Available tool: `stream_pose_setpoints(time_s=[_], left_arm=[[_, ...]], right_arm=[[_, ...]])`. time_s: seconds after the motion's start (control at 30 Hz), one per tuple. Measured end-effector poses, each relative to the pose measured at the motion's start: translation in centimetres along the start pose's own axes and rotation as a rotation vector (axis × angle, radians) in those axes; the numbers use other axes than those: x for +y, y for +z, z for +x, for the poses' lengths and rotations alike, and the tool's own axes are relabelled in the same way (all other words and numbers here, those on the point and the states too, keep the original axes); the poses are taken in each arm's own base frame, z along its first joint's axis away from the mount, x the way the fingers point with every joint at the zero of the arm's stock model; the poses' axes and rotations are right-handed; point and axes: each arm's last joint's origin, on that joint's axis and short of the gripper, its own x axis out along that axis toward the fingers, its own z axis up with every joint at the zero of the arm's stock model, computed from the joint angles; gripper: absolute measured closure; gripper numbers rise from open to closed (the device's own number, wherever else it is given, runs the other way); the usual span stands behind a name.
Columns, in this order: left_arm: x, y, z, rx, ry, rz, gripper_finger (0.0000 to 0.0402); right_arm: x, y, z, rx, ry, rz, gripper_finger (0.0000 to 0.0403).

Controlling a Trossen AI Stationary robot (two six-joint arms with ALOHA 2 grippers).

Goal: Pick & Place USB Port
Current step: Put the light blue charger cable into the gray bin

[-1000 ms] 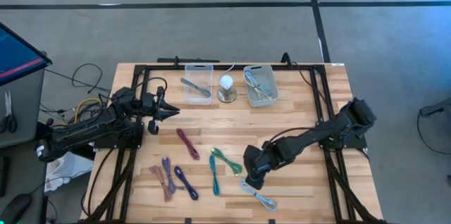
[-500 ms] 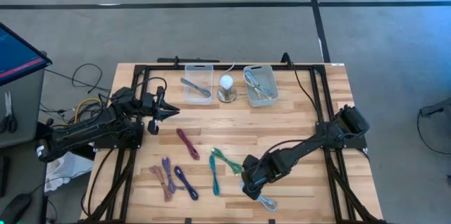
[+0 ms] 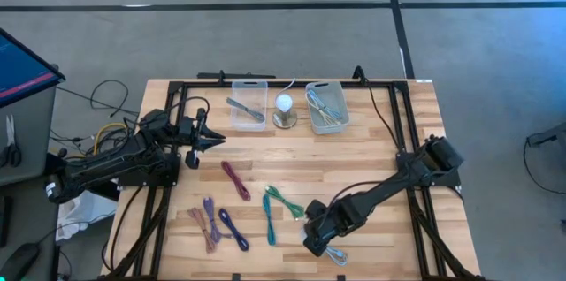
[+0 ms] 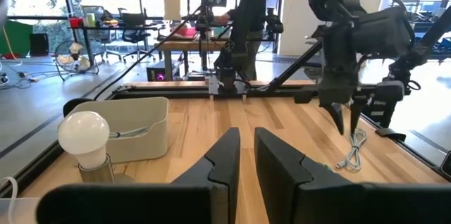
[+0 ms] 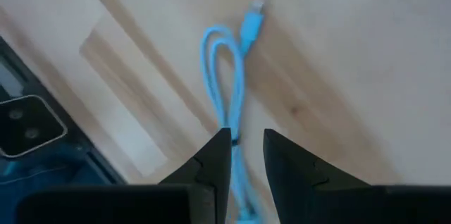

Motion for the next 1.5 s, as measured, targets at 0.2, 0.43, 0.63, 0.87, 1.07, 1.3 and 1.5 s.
stream_pose_setpoints(time_s=[0.2,0.43,0.63,0.87,1.07,1.3,1.5], left_arm=[[0.0,-0.1,0.0,0.004,-0.001,-0.003,0.0357],[0.0,-0.2,0.2,0.016,-0.006,-0.010,0.0357],[0.1,-0.2,0.2,0.017,-0.006,-0.009,0.0357],[0.0,-0.2,0.2,0.016,-0.006,-0.009,0.0357],[0.0,-0.2,0.2,0.017,-0.006,-0.009,0.0357],[0.0,-0.2,0.2,0.017,-0.006,-0.009,0.0357],[0.0,-0.2,0.2,0.017,-0.006,-0.009,0.0357]], right_arm=[[0.7,-0.8,2.1,0.070,0.049,0.000,0.0325],[0.5,-1.0,3.9,0.097,0.012,0.001,0.0325],[0.6,-1.0,4.4,0.092,0.009,-0.021,0.0325],[0.5,-1.0,4.5,0.092,0.002,-0.031,0.0325],[0.4,-1.0,4.6,0.054,-0.021,-0.048,0.0336],[0.2,-1.0,4.6,0.044,-0.034,-0.108,0.0393],[0.2,-0.8,4.4,0.045,-0.027,-0.132,0.0399]])
